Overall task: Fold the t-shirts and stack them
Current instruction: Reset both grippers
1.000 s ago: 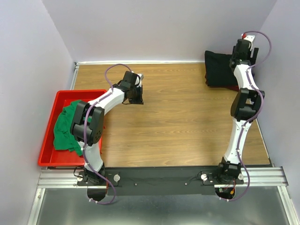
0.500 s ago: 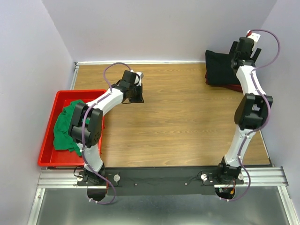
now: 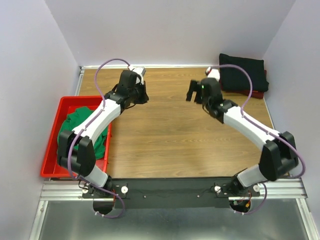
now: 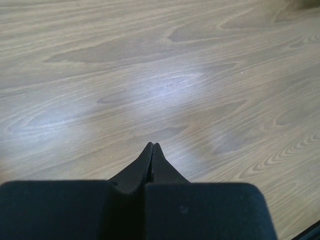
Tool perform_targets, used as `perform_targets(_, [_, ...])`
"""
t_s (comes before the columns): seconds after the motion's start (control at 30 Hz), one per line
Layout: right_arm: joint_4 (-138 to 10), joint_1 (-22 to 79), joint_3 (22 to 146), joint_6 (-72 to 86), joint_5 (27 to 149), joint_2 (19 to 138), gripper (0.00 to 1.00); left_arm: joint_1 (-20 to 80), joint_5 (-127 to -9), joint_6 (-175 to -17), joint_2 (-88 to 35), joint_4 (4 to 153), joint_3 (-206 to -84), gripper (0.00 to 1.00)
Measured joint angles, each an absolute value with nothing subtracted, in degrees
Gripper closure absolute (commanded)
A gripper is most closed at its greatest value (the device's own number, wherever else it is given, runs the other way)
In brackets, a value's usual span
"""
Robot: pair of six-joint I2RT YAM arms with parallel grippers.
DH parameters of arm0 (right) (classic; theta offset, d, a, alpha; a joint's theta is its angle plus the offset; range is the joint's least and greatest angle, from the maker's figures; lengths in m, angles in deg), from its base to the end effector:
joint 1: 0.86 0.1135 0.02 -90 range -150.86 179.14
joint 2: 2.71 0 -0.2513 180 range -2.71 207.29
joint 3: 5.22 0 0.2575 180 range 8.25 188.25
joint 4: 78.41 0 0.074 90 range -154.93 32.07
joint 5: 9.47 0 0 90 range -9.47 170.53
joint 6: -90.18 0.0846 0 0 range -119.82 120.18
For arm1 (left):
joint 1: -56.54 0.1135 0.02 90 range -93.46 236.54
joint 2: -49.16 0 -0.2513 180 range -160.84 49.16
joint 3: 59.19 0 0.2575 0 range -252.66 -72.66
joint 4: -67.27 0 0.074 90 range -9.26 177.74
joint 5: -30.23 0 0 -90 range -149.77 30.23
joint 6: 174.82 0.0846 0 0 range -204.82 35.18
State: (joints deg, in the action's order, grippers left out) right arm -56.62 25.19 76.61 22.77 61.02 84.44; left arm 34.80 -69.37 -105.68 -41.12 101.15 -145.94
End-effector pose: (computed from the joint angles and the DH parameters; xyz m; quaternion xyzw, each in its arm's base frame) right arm 0.3724 0.1506 0.2706 0.0630 0.8431 0.0800 0.5280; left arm 0.3694 -0.1625 0.2533 0.0439 0.8931 -0.2302 0.3840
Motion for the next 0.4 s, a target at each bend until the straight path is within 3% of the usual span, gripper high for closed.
perform_targets(0.2, [-55.70, 28.64, 61.24, 28.10, 63.84, 74.39, 0.00, 34.80, -65.90, -105.88, -33.41, 99.97, -140.23, 1.00])
perform_targets(0.4, [-55.07, 28.38, 58.23, 29.50, 64.17, 66.19, 0.00, 34.80, -64.19, -106.14, -27.98, 98.63, -135.75, 1.00])
